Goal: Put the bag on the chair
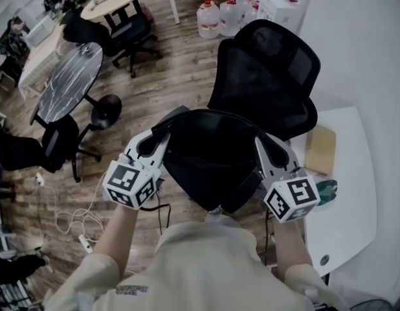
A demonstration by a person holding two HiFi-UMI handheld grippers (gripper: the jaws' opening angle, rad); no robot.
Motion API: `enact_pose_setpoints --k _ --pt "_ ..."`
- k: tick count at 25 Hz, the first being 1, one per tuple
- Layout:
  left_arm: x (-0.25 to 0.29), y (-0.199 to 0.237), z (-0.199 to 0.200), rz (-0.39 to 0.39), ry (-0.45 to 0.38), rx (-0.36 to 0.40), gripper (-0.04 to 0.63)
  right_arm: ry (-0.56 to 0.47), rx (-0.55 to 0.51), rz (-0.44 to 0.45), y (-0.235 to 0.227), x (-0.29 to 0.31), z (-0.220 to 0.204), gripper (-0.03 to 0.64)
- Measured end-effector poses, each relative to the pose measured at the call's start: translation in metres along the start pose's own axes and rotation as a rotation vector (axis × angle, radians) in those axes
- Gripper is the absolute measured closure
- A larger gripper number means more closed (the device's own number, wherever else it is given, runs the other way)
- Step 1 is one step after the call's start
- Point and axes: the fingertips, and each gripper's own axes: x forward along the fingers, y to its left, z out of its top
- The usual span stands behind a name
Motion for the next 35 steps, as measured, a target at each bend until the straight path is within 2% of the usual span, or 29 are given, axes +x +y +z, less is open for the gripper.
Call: enact_pose_setpoints --k 6,13,20,35 --pt "0.039 -0.003 -0.005 0.006 0.012 0.014 0.555 0.015 0.024 -0.019 -0.032 0.007 -0.010 0.546" --pt "0.082 -0.004 -0.022 -0.027 0.055 -0.025 0.555 0.040 0.050 -0.074 -0.065 0.018 -0.030 0.545" --pt "0.124 0.004 -0.043 -0.101 0.089 -0.003 0.555 0.081 0.083 -0.156 -0.089 0.034 -0.058 0.543" --pt "0.209 0.051 -0.105 -0.307 0.222 -0.025 0.555 0.194 0.153 -0.364 -0.107 0.087 -0.127 0.541"
